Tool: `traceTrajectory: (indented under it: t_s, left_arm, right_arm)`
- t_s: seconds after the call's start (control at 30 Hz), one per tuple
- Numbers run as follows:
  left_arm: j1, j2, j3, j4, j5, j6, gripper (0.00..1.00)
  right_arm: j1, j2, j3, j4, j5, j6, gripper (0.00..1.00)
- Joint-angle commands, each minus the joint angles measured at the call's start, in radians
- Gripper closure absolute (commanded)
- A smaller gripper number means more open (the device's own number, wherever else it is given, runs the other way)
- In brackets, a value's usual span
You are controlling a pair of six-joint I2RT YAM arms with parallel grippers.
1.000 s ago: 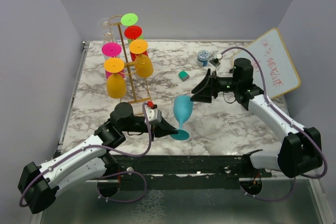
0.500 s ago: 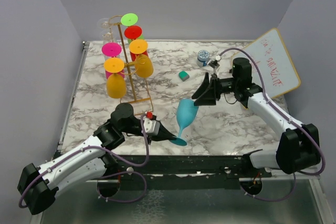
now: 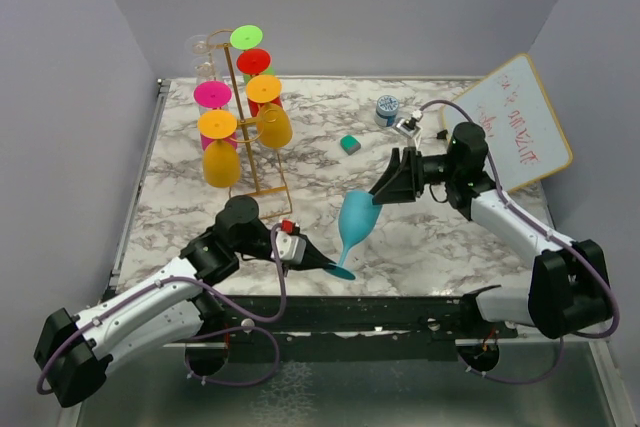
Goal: Take the wine glass off the wine glass rack
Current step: Place the wine glass at the center of the board.
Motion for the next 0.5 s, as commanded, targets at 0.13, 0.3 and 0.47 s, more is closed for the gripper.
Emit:
traceTrajectory:
  t_s: [0.13,0.3,0.47]
  left_arm:
    - [-0.005,0.035,0.055,-0.082,0.025,0.127,1.0]
    - [-0.006,0.036,0.08,-0.128,-0.003,0.178,1.0]
    - [-0.006,0.056,0.102,-0.225,-0.035,0.228,1.0]
  right_arm:
    - [0.019,-0.031,0.092,-0.112,-0.053,-0.029,0.4]
    - [0.041,-0.03,0.094,-0.133,-0.067,-0.037,0.49]
    - [0.048,-0.021,0.099,-0.22,-0.067,-0.096,0.58]
